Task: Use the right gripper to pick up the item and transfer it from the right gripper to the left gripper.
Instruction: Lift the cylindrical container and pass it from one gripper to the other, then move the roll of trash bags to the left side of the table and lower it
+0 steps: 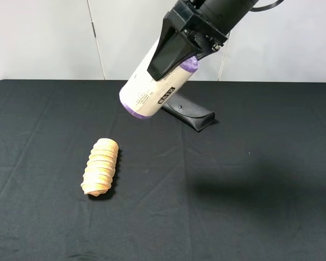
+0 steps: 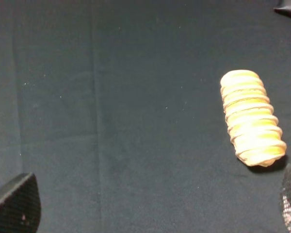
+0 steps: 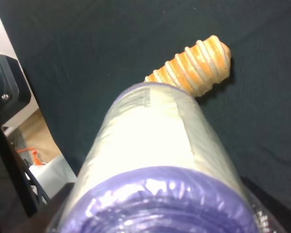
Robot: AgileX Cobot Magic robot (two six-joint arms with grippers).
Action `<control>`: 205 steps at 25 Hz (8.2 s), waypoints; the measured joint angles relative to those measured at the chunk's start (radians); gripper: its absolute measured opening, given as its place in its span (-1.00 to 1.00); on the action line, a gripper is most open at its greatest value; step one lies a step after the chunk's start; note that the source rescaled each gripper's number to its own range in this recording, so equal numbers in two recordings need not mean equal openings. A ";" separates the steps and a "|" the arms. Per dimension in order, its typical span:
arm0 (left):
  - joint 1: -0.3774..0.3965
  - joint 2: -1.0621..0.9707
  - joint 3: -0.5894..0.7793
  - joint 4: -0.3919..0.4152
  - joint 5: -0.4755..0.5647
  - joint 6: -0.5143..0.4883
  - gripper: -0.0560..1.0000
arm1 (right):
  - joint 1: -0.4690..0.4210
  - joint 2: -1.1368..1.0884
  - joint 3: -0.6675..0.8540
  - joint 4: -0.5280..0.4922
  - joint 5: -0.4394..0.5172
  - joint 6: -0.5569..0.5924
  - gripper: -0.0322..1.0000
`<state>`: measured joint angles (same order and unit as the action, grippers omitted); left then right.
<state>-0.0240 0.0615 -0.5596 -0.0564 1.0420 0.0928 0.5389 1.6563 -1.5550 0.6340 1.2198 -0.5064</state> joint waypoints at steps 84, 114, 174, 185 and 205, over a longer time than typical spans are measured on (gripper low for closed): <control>-0.581 1.213 -0.295 -0.332 -0.715 0.747 0.93 | 0.000 0.045 -0.001 0.259 -0.016 -0.003 -0.80; -0.582 1.213 -0.295 -0.349 -0.728 0.792 -0.84 | -0.002 0.045 -0.005 0.261 -0.037 -0.010 0.10; -0.582 1.213 -0.295 -0.346 -0.728 0.792 -0.84 | -0.002 -1.385 0.842 -0.634 -0.039 0.506 0.99; -0.582 1.213 -0.295 -0.346 -0.728 0.792 -0.84 | -0.002 -1.660 1.026 -0.656 -0.113 0.519 0.99; -0.582 1.213 -0.295 -0.346 -0.728 0.792 -0.84 | -0.009 -1.662 1.066 -0.656 -0.189 0.543 0.99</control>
<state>-0.6064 1.2742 -0.8545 -0.4023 0.3144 0.8852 0.5300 -0.0060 -0.4888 -0.0216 1.0309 0.0364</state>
